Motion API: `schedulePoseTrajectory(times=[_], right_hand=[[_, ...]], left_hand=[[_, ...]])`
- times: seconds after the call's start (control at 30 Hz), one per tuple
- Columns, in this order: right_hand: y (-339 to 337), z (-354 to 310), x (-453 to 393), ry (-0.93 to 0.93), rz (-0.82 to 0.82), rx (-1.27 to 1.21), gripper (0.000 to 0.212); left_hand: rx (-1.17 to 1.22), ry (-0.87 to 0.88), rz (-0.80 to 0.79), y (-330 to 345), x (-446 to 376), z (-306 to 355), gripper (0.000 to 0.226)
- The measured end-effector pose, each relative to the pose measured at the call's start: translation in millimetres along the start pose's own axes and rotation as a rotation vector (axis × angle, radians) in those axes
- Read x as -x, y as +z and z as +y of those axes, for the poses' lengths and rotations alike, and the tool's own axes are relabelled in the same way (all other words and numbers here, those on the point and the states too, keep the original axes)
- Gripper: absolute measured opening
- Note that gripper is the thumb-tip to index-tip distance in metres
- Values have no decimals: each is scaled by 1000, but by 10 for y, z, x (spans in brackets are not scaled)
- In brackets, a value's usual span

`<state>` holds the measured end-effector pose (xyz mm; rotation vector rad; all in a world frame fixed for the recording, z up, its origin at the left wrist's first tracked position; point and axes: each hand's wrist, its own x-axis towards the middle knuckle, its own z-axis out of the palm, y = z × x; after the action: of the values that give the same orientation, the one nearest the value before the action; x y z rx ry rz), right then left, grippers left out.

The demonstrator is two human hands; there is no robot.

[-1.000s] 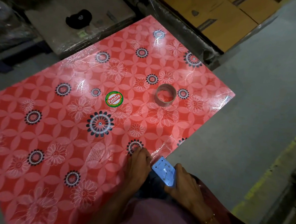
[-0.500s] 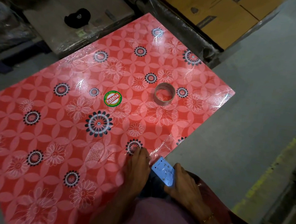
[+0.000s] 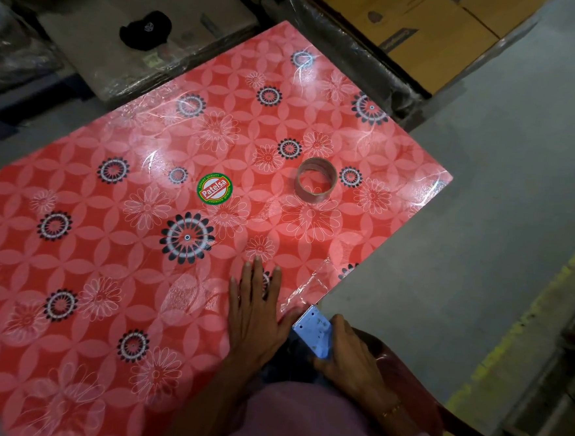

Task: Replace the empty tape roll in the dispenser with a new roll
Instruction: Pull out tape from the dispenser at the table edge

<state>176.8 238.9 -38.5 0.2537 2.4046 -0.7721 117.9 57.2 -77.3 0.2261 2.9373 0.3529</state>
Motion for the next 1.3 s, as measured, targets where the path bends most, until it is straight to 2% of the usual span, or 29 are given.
schedulePoseTrajectory(times=[0.17,0.47,0.77,1.07,1.3], right_hand=[[8,32,-16,-6,-2,-28,51],[40,79,-26,-29,0,-42,51],[50,129,-52,-32,6,-51,51],[72,152,-55,-49,28,-51,50],[108,179,-71,-22,15,-78,51]], left_hand=[[-36,-25,30,39,-33,52,83],[-49,-78,29,56,-68,70,53],[-71,90,-45,77,204,-210,67],[2,137,-74,-25,86,-105,69],[-33,99,-60,-32,-133,-7,86]])
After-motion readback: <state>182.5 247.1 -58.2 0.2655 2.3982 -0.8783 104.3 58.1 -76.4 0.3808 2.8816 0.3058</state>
